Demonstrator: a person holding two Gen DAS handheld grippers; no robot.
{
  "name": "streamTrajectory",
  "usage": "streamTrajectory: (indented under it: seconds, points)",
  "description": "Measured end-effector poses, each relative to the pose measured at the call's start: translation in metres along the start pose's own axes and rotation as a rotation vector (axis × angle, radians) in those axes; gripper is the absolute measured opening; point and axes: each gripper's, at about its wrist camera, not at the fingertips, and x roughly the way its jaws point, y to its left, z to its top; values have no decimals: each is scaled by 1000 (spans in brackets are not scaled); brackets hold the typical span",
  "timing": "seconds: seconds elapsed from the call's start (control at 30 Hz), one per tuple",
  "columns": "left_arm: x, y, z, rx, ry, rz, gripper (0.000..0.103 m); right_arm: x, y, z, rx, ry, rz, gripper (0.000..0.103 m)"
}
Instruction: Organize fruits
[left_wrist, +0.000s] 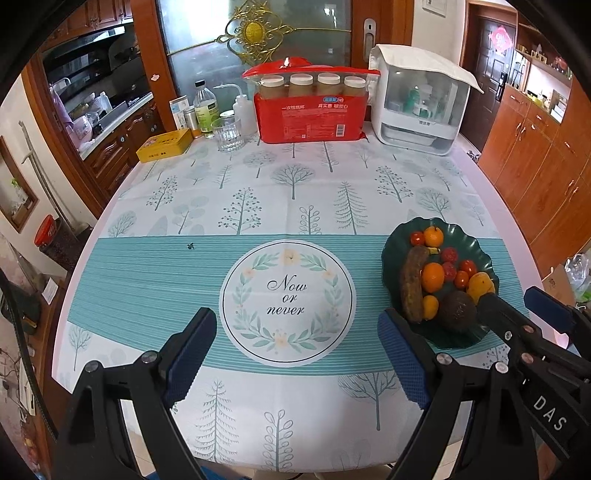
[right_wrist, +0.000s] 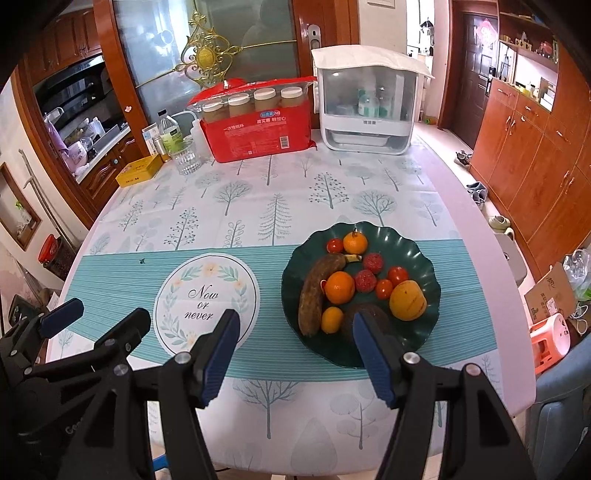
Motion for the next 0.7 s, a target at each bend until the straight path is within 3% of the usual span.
streamTrajectory:
  seconds: [0.7]
  points:
    - [1,0,2,-2,2,1,88,0,-1,1,0,1,2,65]
